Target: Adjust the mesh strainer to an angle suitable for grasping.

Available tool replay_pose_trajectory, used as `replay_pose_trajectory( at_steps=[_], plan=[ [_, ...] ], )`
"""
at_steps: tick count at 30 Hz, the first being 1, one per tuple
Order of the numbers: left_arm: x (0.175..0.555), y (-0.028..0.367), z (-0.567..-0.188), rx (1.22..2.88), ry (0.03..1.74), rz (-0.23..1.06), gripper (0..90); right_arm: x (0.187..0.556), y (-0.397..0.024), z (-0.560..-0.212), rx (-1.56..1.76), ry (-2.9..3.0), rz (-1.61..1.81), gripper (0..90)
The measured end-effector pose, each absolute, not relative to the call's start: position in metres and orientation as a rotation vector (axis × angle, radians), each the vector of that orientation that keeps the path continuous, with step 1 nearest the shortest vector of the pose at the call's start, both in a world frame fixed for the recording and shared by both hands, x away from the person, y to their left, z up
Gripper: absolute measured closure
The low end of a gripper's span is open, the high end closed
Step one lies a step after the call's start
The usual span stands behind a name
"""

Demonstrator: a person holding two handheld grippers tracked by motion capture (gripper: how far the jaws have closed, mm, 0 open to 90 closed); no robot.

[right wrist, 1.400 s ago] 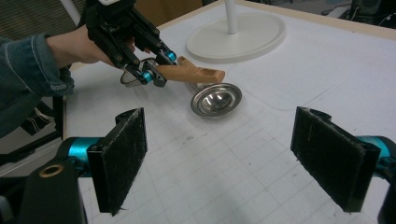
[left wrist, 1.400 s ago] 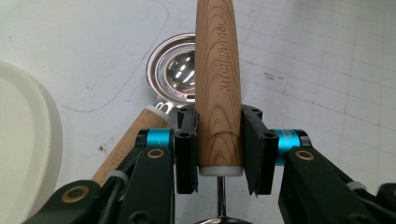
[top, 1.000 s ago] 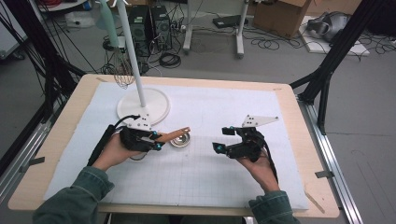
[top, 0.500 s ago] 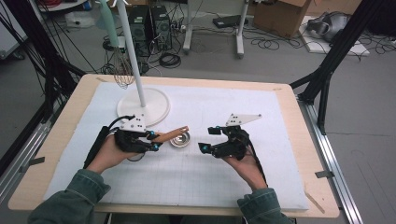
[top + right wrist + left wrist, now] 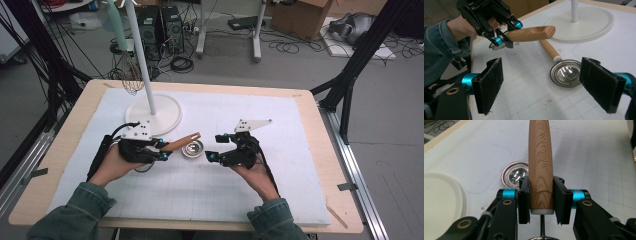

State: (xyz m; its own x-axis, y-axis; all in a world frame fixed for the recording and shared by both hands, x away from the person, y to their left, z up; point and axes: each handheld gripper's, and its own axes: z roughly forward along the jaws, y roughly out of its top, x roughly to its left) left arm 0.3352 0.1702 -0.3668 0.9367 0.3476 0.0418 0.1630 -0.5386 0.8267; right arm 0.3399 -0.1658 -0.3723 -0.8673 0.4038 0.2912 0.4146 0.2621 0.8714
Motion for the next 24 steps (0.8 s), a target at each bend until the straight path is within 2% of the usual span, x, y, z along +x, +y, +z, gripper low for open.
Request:
replay_pose_trajectory(
  at_steps=[13,24],
  plan=[
    [0.327,0.175,-0.357,2.105,0.349,0.266,68.8,0.344,-0.144,-0.362,-0.746,-2.454,-1.72,21.9],
    [0.322,0.174,-0.352,2.074,0.341,0.255,68.8,0.35,-0.121,-0.361,-0.669,-2.401,-1.72,34.0]
  ],
)
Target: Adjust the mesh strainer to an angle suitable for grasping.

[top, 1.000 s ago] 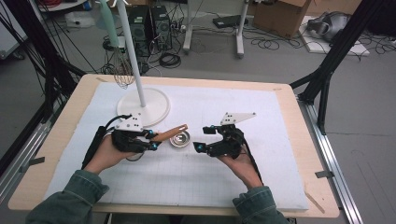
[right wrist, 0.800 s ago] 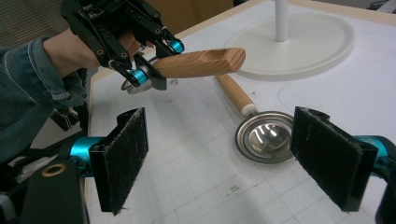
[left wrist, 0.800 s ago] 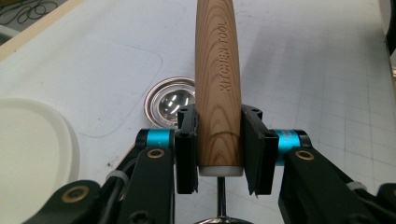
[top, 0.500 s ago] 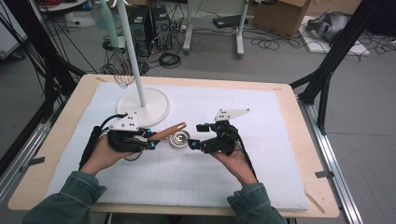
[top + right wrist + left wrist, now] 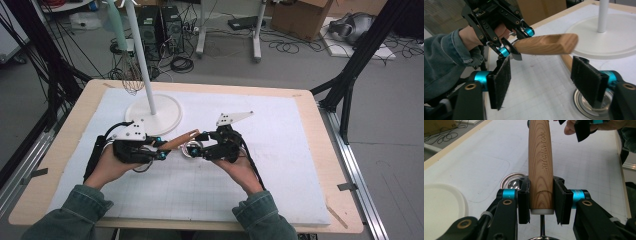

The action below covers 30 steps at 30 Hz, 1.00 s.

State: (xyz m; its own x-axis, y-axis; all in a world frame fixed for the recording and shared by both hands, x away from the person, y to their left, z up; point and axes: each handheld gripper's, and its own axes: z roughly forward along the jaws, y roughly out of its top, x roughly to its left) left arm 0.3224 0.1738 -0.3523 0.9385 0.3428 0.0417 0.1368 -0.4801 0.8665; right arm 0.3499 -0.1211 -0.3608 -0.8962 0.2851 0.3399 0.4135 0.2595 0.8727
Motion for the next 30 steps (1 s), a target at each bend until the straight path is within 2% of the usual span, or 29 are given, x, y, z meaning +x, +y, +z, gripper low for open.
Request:
replay_pose_trajectory(
  at_steps=[7,16,25,30],
  plan=[
    [0.321,0.169,-0.353,2.065,0.327,0.25,68.8,0.351,-0.112,-0.361,-0.653,-2.36,-1.719,39.9],
    [0.32,0.165,-0.353,2.046,0.337,0.252,68.9,0.354,-0.106,-0.36,-0.663,-2.285,-1.757,57.4],
    [0.318,0.165,-0.349,2.035,0.34,0.282,69.3,0.357,-0.103,-0.351,-0.677,-2.202,-1.794,69.6],
    [0.317,0.168,-0.348,2.017,0.347,0.262,69.9,0.356,-0.096,-0.341,-0.642,-2.235,-1.776,71.8]
  ],
)
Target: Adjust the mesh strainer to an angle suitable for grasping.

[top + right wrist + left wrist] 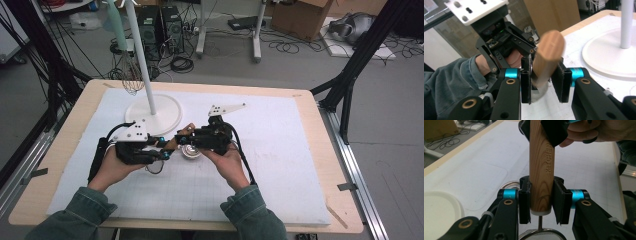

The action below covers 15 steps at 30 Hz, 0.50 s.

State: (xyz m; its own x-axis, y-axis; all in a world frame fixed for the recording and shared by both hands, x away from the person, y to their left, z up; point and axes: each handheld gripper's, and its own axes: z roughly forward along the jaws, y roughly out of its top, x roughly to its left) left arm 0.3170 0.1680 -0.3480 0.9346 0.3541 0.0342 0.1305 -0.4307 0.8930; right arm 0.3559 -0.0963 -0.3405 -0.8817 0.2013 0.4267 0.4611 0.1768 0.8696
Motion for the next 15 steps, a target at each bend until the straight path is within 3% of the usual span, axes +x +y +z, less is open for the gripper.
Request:
replay_pose_trajectory(
  at_steps=[15],
  plan=[
    [0.319,0.18,-0.339,1.927,0.331,0.028,65.6,0.352,-0.08,-0.314,-0.445,-2.332,-1.753,72.7]
  ],
)
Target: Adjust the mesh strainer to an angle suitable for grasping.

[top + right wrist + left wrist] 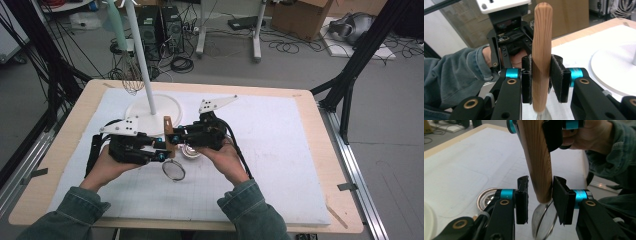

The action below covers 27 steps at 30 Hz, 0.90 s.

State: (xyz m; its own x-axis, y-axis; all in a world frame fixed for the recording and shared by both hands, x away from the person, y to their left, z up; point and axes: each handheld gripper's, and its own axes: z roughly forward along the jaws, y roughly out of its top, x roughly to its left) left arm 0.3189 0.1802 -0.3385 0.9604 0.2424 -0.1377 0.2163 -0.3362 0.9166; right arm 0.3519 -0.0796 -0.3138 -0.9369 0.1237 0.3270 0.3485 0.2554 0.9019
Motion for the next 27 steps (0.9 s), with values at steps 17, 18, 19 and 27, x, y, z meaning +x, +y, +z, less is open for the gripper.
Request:
replay_pose_trajectory(
  at_steps=[17,18,19,27],
  plan=[
    [0.318,0.182,-0.333,1.866,0.313,-0.016,71.7,0.346,-0.074,-0.308,-0.317,-2.331,-1.78,70.5],
    [0.317,0.182,-0.332,1.871,0.315,-0.009,71.7,0.346,-0.075,-0.308,-0.316,-2.324,-1.782,65.2],
    [0.318,0.183,-0.332,1.869,0.314,-0.004,71.7,0.346,-0.076,-0.308,-0.326,-2.317,-1.79,57.9],
    [0.321,0.196,-0.33,1.854,0.364,0.045,71.7,0.344,-0.103,-0.307,-0.423,-2.369,-1.826,38.9]
  ],
)
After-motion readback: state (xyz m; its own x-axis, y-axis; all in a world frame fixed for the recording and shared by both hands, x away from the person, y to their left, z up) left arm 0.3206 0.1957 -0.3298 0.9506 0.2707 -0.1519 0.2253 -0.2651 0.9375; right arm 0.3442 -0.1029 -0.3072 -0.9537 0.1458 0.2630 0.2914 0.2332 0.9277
